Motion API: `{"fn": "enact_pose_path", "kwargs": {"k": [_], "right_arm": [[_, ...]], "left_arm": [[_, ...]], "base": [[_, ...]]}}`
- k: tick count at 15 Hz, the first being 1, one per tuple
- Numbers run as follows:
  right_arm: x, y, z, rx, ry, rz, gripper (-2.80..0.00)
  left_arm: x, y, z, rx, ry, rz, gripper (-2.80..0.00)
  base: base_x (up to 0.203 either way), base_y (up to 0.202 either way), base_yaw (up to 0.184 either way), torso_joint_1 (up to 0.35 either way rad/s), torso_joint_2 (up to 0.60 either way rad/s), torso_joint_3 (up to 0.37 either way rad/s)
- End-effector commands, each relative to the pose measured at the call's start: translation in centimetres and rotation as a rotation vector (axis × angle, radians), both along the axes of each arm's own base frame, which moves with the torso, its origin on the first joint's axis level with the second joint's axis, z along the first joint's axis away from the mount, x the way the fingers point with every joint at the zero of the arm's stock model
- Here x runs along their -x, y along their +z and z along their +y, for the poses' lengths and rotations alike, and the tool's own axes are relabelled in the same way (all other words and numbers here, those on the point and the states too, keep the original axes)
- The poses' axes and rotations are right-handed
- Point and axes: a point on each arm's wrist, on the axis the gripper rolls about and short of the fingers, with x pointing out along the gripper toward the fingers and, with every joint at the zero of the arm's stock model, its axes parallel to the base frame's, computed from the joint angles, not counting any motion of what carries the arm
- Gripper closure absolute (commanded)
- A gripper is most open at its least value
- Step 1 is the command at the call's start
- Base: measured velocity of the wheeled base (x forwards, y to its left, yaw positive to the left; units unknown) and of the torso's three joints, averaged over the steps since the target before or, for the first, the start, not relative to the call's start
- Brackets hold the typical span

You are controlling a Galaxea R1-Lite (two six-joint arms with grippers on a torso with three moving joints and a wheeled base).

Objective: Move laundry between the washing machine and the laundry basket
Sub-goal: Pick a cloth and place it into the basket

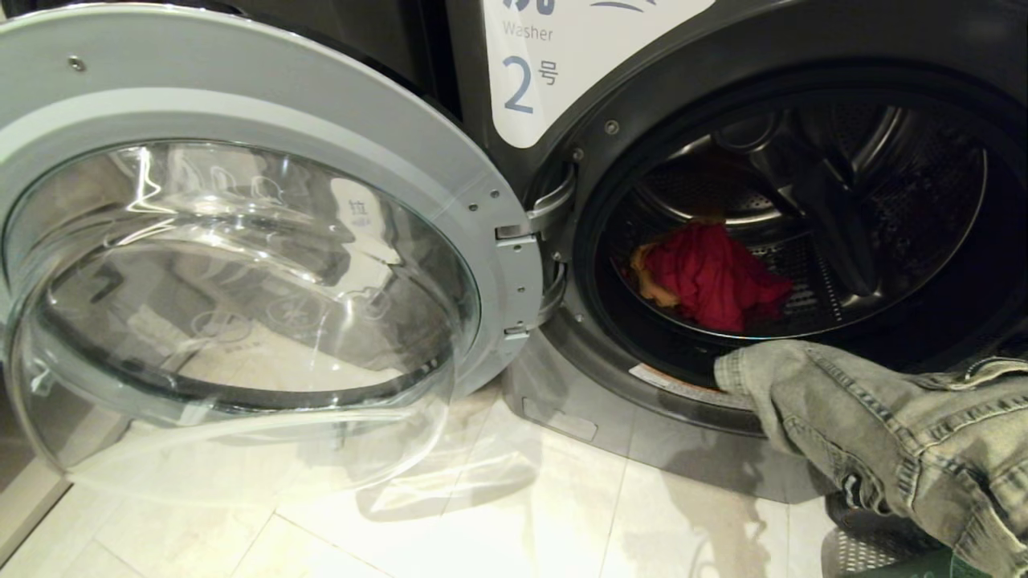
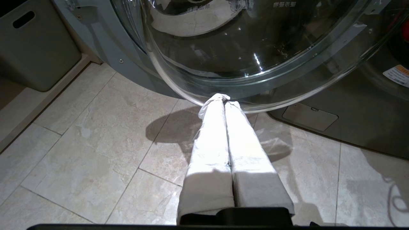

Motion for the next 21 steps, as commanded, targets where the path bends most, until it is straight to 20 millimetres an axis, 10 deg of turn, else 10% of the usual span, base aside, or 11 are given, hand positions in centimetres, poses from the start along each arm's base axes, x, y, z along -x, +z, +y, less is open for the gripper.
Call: {"fn": "enact_pose_path", "kwargs": {"k": [1,21], "right_arm": [[0.75,-0.13,-0.28,0.002,-0.005,-0.035,0.0],[0.45,-0.45,-0.27,-0.005,-0.038,0.005,0.0]], "left_arm": [[-0.33,-1.1,0.0,0.0,0.001,0.04,0.0],[-0.33,-1.1,0.0,0.0,0.001,0.04,0.0]], "base": [[0.0,0.0,0.0,0.0,0.0,0.0],[0.0,0.005,-0.114,0.002,0.0,0.002]]}}
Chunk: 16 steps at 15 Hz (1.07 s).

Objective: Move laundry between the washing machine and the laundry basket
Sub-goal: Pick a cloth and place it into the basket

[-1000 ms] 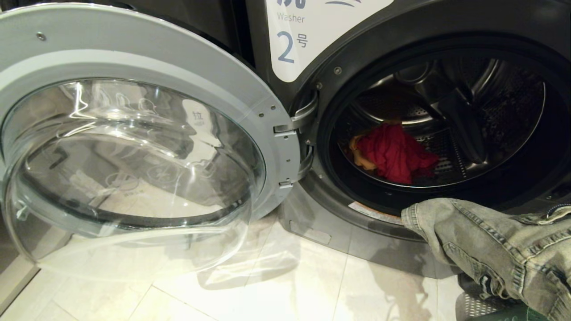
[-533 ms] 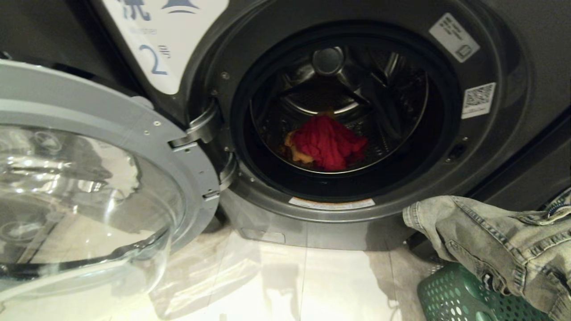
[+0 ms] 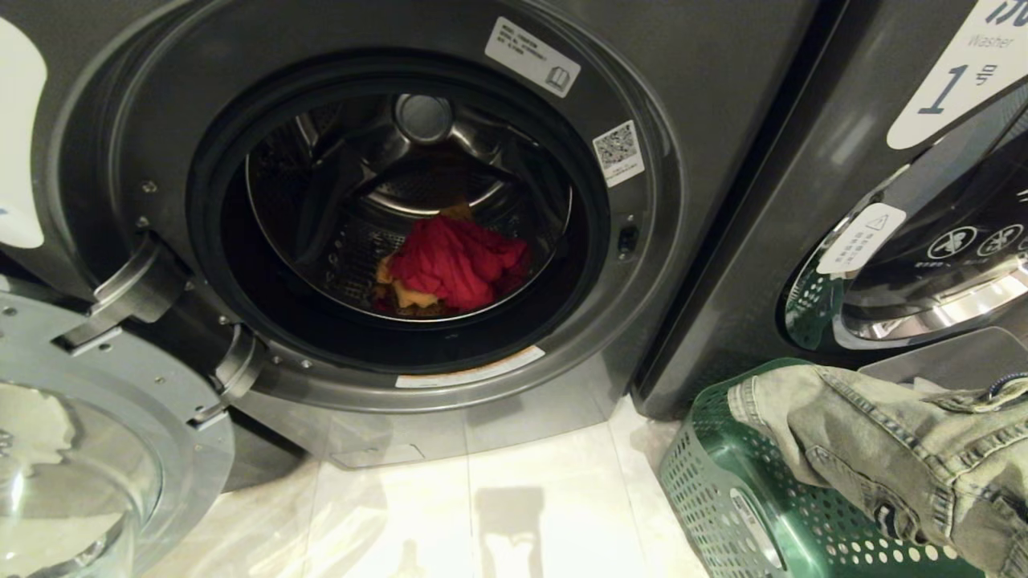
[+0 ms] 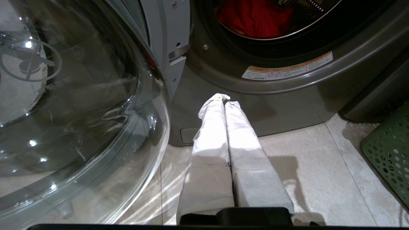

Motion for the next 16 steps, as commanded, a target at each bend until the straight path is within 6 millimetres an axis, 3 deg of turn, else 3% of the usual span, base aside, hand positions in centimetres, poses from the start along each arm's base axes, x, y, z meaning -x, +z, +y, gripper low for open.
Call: {"fn": "enact_pose_path", "kwargs": {"k": [1,4,10,16], "right_arm": [[-0.8,-0.2,0.1,-0.03,-0.037,0.051,0.0],[-2.8,-1.0,0.3,-0.118,-0.136,0.172,0.0],[-7.6,-4.8,-0.6,-0.294,-0.345,0.519,0.0],[-11.1,-7.5,-0.9,-0.461,-0.39,0.681,0.0]], "left_arm": [[-0.3,-1.1,0.0,0.001,0.001,0.04,0.0],[-0.3,-1.1,0.0,0.0,0.001,0.04,0.0],[-0.3,-1.1,0.0,0.0,0.001,0.04,0.0],[-0.3,-1.1,0.0,0.0,0.001,0.04,0.0]], "base": [[0.0,0.0,0.0,0.0,0.0,0.0],[0.0,0.0,0.0,0.0,0.0,0.0],[0.0,0.0,0.0,0.0,0.0,0.0],[0.0,0.0,0.0,0.0,0.0,0.0]]}}
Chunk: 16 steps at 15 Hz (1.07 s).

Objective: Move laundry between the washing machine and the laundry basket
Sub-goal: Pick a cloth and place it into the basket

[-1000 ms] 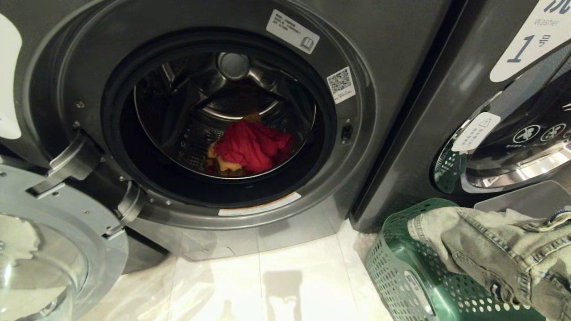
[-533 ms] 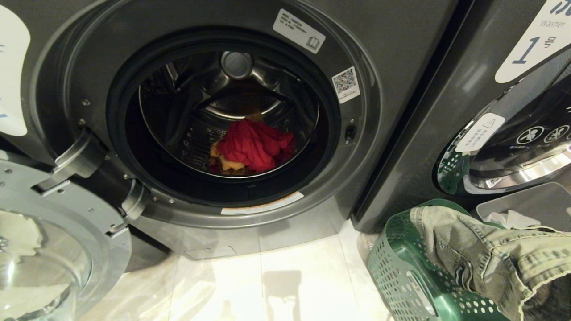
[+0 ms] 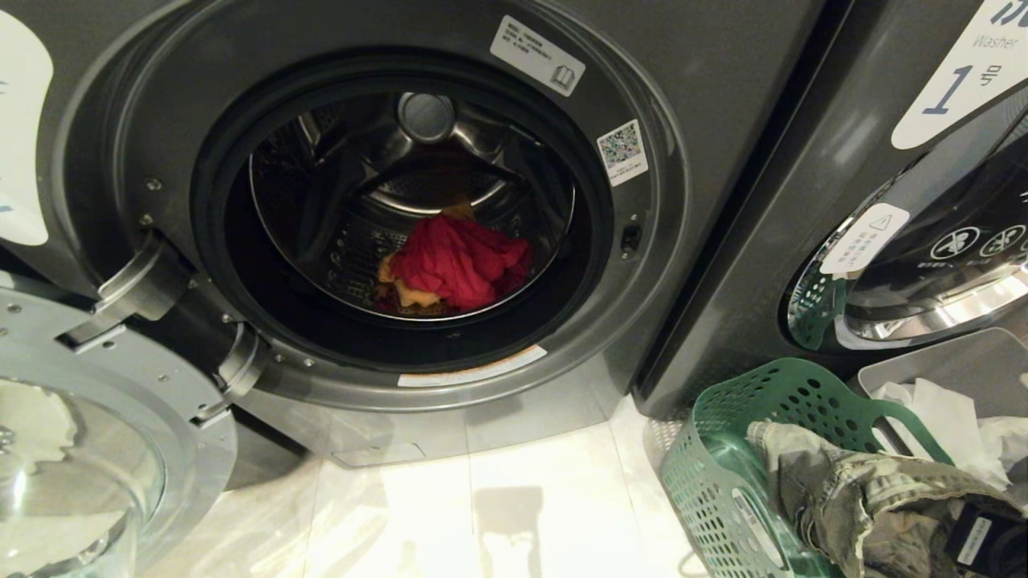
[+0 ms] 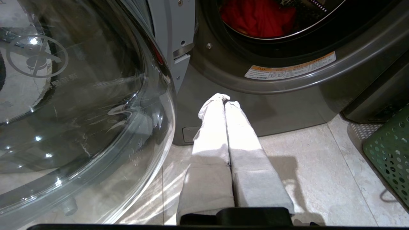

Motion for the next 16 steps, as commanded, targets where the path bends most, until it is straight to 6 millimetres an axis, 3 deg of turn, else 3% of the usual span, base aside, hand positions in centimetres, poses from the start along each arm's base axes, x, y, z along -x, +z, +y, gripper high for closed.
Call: {"fn": "enact_pose_path", "kwargs": {"k": [1,2,3,12,16], "right_arm": [[-1.8,-1.3,0.0,-0.018,-0.016,0.058,0.0],[-2.1,-1.3,0.0,-0.015,-0.016,0.048,0.0],[-2.2,-1.2,0.0,-0.01,-0.015,0.045,-2.8],[-1.5,-0.5,0.0,0.009,-0.007,0.004,-2.8],[2.6,2.5,0.6,0.115,0.206,-0.168,-2.8]], "left_arm": [[-0.3,-1.1,0.0,0.0,0.001,0.04,0.0],[-0.3,-1.1,0.0,0.0,0.001,0.04,0.0],[-0.3,-1.1,0.0,0.0,0.001,0.04,0.0],[-0.3,-1.1,0.0,0.0,0.001,0.04,0.0],[-0.3,-1.1,0.0,0.0,0.001,0.04,0.0]], "base": [[0.0,0.0,0.0,0.0,0.0,0.0],[0.0,0.0,0.0,0.0,0.0,0.0],[0.0,0.0,0.0,0.0,0.0,0.0],[0.0,0.0,0.0,0.0,0.0,0.0],[0.0,0.0,0.0,0.0,0.0,0.0]]}}
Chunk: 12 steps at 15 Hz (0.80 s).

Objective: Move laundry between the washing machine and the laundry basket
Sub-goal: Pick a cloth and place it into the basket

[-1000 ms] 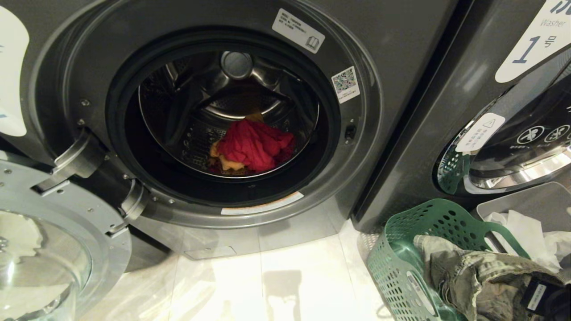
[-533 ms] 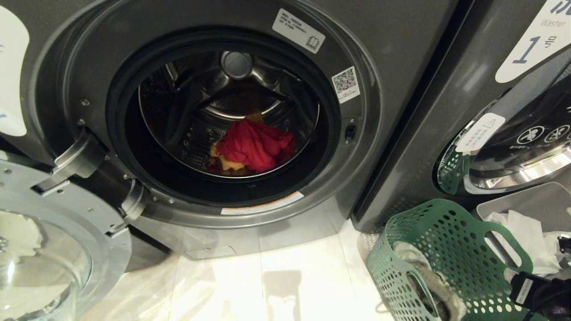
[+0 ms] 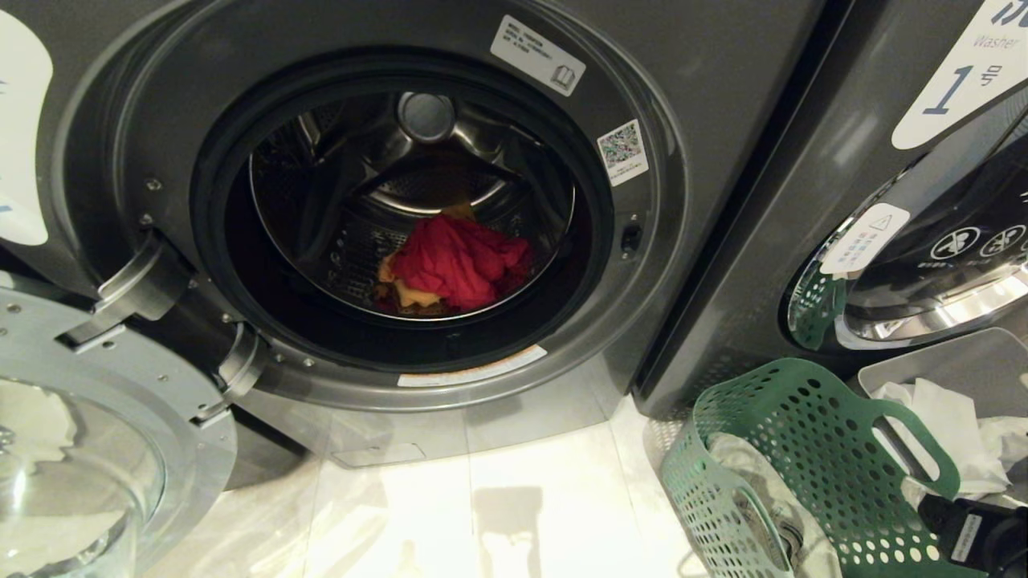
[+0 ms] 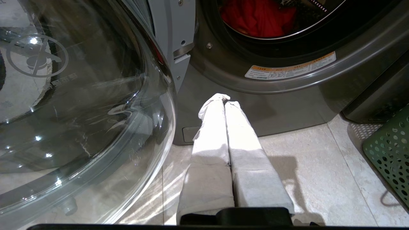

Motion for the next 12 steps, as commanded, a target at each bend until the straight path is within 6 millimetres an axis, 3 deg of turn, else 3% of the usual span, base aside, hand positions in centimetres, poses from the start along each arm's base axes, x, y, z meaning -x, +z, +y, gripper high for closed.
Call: {"fn": "enact_pose_path", "kwargs": {"k": [1,5,10,11,12], "right_arm": [[3.5,2.4,0.6,0.084,0.174,-0.185,-2.8],[6.5,2.9,1.9,0.403,0.528,-0.261,-2.8],[6.8,3.2,2.3,0.484,0.603,-0.299,-2.8],[6.8,3.0,2.4,0.477,0.614,-0.282,0.0],[6.7,2.9,2.5,0.472,0.628,-0.271,0.0]], "left_arm": [[-0.3,-1.1,0.0,0.0,0.001,0.04,0.0],[-0.3,-1.1,0.0,0.001,0.0,0.04,0.0],[-0.3,-1.1,0.0,0.0,0.001,0.04,0.0],[-0.3,-1.1,0.0,0.0,0.001,0.04,0.0],[-0.3,-1.1,0.0,0.0,0.001,0.04,0.0]], "base": [[0.0,0.0,0.0,0.0,0.0,0.0],[0.0,0.0,0.0,0.0,0.0,0.0],[0.0,0.0,0.0,0.0,0.0,0.0],[0.0,0.0,0.0,0.0,0.0,0.0],[0.0,0.0,0.0,0.0,0.0,0.0]]}}
